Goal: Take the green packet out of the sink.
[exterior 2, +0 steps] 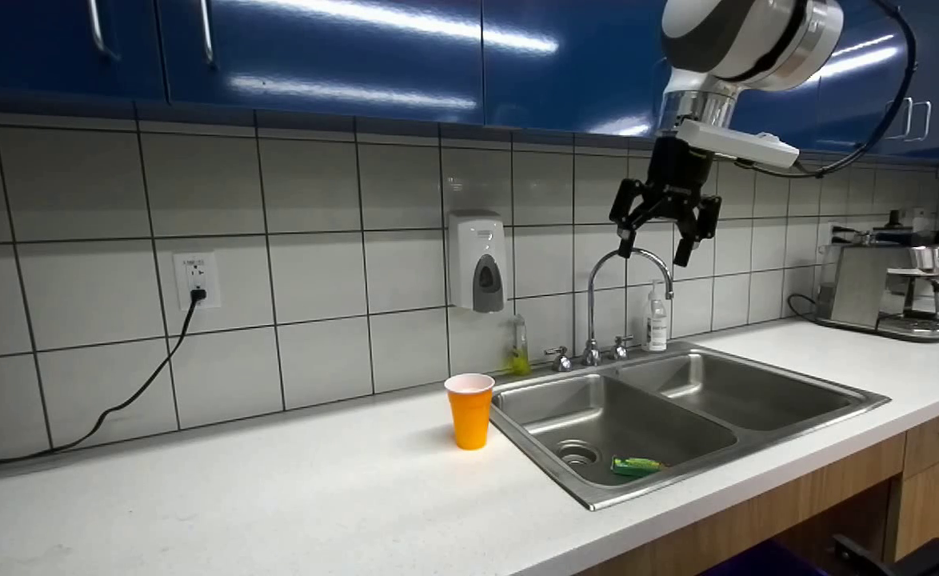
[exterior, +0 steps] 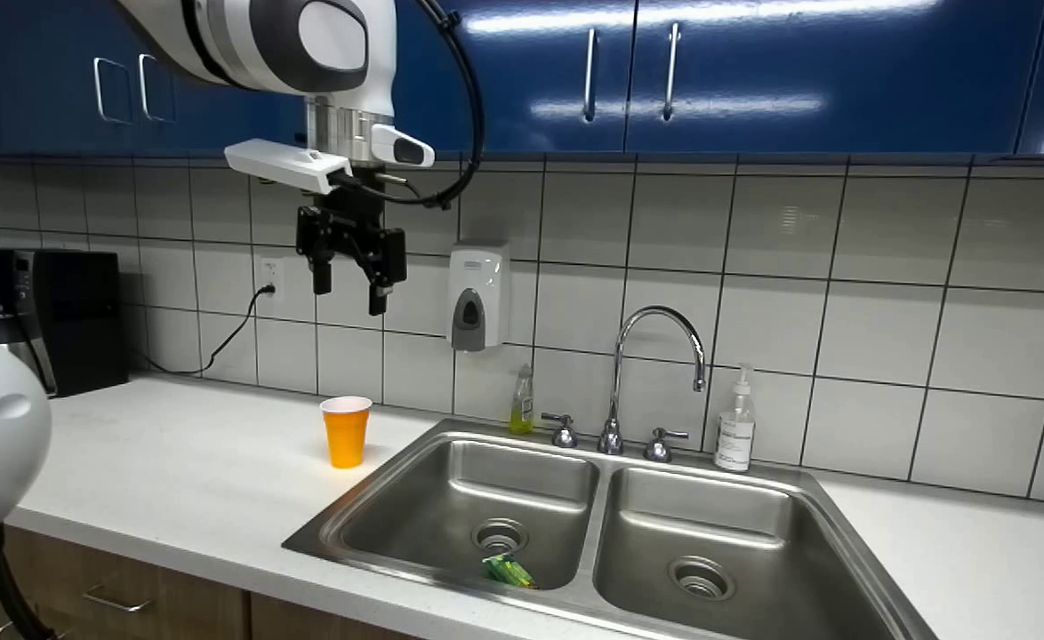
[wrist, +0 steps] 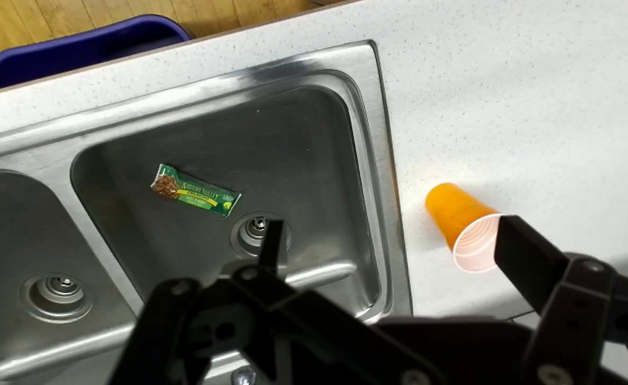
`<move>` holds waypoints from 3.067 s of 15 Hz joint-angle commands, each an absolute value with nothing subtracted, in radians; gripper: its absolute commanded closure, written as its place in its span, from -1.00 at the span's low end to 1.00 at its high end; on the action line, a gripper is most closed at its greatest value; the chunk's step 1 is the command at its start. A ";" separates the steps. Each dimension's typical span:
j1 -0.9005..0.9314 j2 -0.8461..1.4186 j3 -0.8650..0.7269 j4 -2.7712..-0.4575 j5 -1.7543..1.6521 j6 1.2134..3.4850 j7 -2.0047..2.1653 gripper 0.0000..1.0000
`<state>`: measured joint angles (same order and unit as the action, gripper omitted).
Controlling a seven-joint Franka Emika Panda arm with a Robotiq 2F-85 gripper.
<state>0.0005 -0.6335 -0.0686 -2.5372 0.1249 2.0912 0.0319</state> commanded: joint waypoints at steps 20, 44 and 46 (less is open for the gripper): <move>-0.054 -0.075 -0.117 -2.525 0.104 2.722 -0.027 -1.00; -0.159 0.605 -0.115 -2.078 0.091 2.822 -0.026 -1.00; -0.162 0.630 -0.118 -2.065 0.089 2.820 -0.025 -1.00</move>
<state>-0.1423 0.5914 -0.1210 -2.1051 0.1132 2.8323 -0.0247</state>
